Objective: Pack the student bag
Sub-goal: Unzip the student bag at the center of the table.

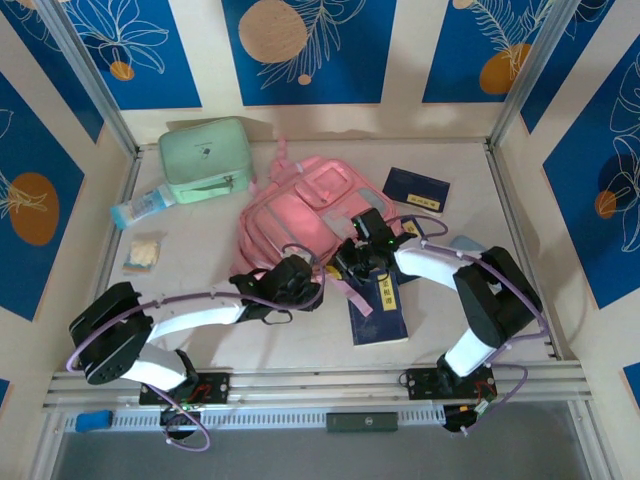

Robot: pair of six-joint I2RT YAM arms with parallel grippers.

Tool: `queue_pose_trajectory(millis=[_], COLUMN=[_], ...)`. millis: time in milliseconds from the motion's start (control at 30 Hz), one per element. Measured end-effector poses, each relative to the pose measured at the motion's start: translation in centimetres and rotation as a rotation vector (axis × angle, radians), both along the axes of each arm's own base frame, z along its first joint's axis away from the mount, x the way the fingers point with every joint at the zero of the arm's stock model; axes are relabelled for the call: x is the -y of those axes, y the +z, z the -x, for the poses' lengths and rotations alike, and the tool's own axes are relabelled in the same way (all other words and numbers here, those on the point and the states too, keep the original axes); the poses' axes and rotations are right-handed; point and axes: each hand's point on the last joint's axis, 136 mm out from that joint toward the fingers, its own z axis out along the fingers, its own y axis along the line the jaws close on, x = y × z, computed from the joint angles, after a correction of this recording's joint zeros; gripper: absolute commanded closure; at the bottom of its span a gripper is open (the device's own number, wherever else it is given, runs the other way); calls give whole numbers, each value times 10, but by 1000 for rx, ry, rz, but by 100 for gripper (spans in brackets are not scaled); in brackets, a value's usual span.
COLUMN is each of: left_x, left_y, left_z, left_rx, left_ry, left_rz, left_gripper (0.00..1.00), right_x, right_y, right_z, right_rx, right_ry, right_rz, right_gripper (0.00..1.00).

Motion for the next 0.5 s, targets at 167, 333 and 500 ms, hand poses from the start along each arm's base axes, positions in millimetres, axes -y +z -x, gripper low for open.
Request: queue_pose_trajectory(millis=[167,333,500], left_x=[0,-1,8], left_y=[-3,-2,7], left_z=[-4,-16,-25], left_rx=[11,44,74], left_ry=[47,89,91], left_rz=[-6,-40,-38], left_gripper=[53,52,54], right_x=[0,-2,-4], right_y=[6,4,5], right_z=[1,3,4], right_rx=[13,10,11], right_ry=[0,3,5], right_rz=[-4,4,5], right_gripper=[94,94,94])
